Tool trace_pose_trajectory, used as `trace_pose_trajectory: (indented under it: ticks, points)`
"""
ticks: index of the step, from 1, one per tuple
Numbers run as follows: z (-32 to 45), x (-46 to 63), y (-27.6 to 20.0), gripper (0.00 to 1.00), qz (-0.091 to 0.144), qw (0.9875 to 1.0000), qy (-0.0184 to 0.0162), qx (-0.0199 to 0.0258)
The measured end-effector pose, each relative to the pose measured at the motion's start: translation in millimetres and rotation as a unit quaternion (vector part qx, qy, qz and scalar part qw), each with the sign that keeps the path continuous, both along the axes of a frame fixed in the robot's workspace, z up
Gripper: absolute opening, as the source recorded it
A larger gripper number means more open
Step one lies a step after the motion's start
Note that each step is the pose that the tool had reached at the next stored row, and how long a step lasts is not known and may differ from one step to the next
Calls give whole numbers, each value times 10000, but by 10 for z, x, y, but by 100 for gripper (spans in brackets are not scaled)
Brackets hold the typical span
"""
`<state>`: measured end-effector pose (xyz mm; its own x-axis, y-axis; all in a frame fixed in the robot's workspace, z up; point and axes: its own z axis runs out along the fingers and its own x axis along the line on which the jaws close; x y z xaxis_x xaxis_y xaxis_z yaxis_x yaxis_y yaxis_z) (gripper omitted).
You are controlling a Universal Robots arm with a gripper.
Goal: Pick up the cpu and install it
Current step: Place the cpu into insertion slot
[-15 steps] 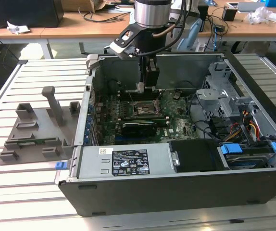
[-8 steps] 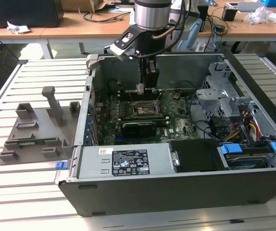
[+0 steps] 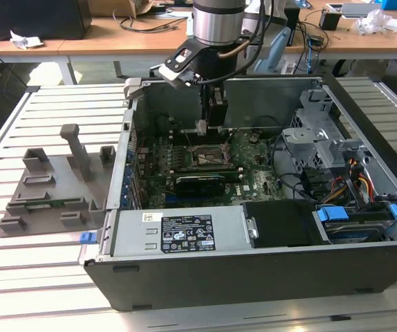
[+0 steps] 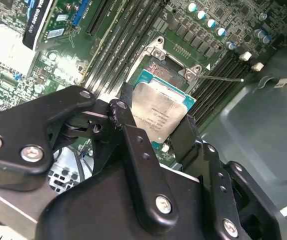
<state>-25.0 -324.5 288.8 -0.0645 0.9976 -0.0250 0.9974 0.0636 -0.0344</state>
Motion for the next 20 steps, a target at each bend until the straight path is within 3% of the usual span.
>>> trace_pose_trajectory:
  ticks: [4, 6, 7, 12, 13, 20]
  points:
    - [-81, 1, 21, 55, -2, 10000, 0, -3]
    - [-172, 14, 149, 55, -1, 10000, 0, -45]
    - [-220, 19, 157, 55, 0, 10000, 0, -47]
    - [-326, 26, 159, 55, -2, 10000, 0, -46]
    - [-390, 26, 158, 55, -2, 10000, 0, -47]
    - [-584, 40, 158, 55, -1, 10000, 0, -47]
